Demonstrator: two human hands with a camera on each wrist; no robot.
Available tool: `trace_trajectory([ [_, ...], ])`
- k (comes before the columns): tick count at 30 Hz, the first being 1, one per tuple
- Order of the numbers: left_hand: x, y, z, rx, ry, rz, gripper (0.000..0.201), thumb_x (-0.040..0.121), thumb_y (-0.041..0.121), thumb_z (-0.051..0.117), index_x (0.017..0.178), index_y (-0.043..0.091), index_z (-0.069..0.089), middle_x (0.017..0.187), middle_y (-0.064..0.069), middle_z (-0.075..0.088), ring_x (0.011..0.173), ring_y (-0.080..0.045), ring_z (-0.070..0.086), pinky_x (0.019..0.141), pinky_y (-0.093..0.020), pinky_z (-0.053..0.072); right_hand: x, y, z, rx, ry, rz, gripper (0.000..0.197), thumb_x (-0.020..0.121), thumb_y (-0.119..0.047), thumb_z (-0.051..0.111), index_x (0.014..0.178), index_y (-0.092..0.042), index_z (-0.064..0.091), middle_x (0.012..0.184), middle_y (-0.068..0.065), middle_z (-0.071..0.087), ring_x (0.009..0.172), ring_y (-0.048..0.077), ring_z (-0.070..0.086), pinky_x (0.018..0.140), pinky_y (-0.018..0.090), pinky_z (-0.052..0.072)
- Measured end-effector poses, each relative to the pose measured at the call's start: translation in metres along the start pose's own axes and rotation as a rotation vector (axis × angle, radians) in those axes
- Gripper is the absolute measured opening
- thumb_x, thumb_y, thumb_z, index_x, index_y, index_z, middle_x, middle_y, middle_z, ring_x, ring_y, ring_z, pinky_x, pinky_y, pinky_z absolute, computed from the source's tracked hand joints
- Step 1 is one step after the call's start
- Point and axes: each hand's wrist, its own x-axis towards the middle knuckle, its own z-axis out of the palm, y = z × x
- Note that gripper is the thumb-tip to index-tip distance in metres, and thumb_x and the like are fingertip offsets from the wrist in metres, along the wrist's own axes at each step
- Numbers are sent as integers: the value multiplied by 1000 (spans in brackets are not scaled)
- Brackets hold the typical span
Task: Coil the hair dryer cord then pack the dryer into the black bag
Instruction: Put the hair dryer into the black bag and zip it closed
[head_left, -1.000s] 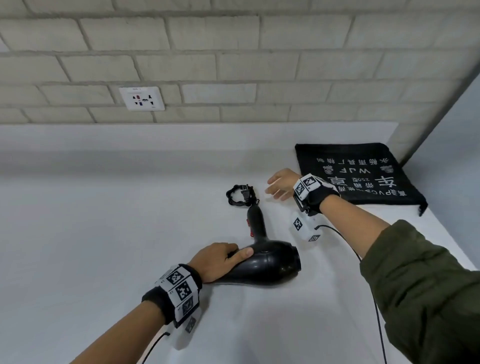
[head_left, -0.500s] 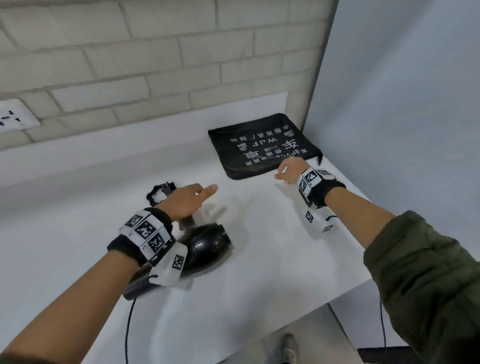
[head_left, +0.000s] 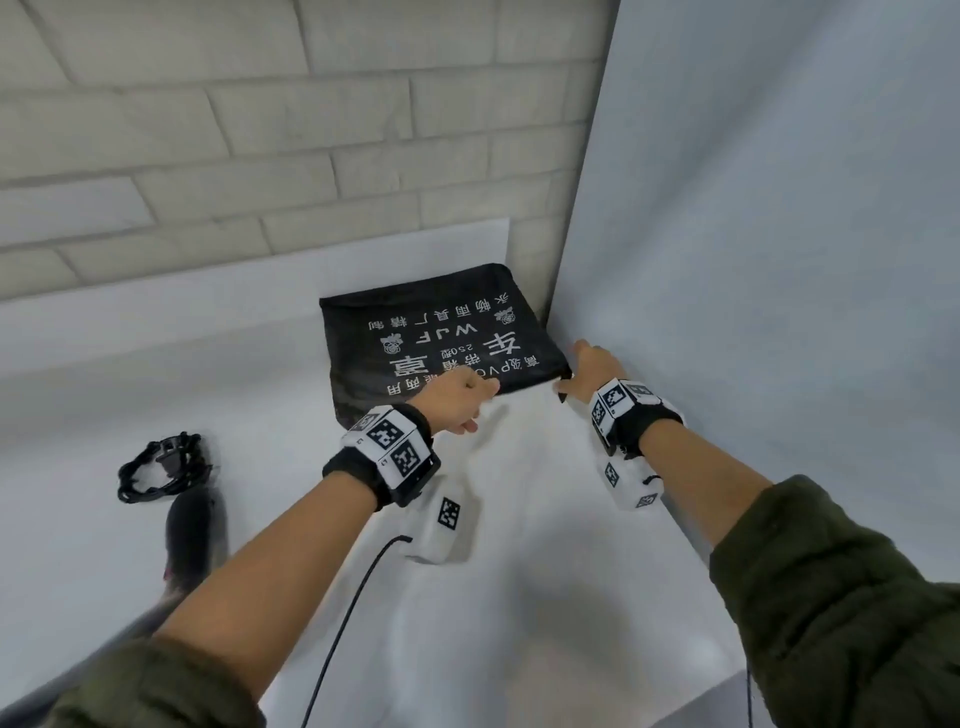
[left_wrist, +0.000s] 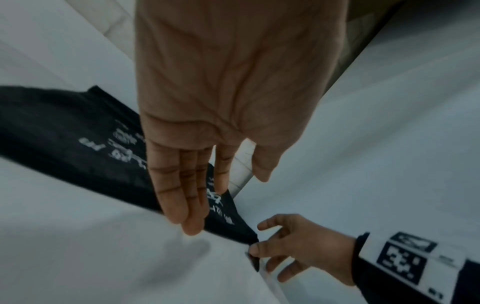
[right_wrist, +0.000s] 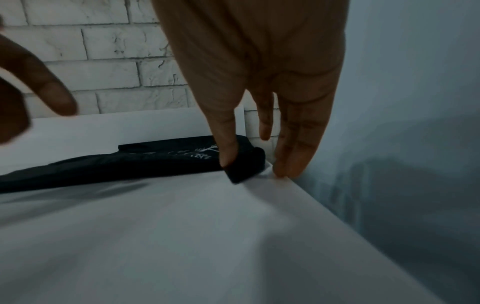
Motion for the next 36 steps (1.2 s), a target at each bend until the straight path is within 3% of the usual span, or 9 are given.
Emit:
trace_trajectory([
  [3,23,7,23,1,5,-37,27,95,30,43,70,19,41,78,-5,53,66,-15,56,66,-25,48,14,7,6,21,-50,-60,48,75,-5,66,121,-8,53,122,17,59,110,33,58,85,31,45],
  [6,41,10,40,-12,0,-83,30,95,29,43,68,16,48,80,-11,57,76,-23,57,77,-33,53,24,12,8,98,-107,-87,45,72,3,66,113,-13,60,116,14,63,104,30,61,80,26,48],
  [9,54,12,52,-52,26,-108,38,94,27,45,61,8,53,71,-14,58,72,-28,57,85,-41,53,29,17,8,235,-187,-91,40,68,5,69,101,-16,65,108,13,66,97,27,63,89,35,52],
  [15,63,13,63,-79,126,-166,39,87,27,55,53,8,53,58,-10,55,54,-23,50,74,-36,54,26,14,11,387,-325,-109,40,70,11,60,104,-9,64,83,8,60,79,23,58,77,33,52],
  [18,63,10,67,-176,178,-167,37,83,27,63,53,11,50,53,-5,49,48,-19,45,57,-29,44,21,7,6,469,-420,-135,45,72,16,55,113,-2,59,64,1,61,67,17,55,68,24,48],
  [24,59,6,64,-406,208,-167,31,82,18,66,55,15,51,58,-4,46,51,-16,36,54,-27,32,13,5,-6,436,-486,-206,52,75,20,49,123,-1,52,68,3,48,62,14,46,52,11,43],
  [28,57,6,64,-359,217,-159,28,78,10,65,54,14,49,58,-6,48,53,-19,41,61,-32,39,5,3,-5,435,-485,-242,53,76,22,45,124,0,52,65,1,38,60,12,39,48,7,39],
  [32,52,8,66,-364,318,-127,30,72,4,67,56,15,44,61,-10,57,67,-26,57,79,-43,55,1,3,-4,439,-438,-255,44,75,10,62,117,-4,59,60,-2,51,55,4,47,56,12,40],
  [36,40,18,61,-218,331,-23,27,71,2,64,56,15,45,62,-11,61,67,-26,60,79,-46,57,-1,11,2,438,-291,-260,36,70,10,66,104,-1,68,42,-12,54,41,-2,47,62,13,42],
])
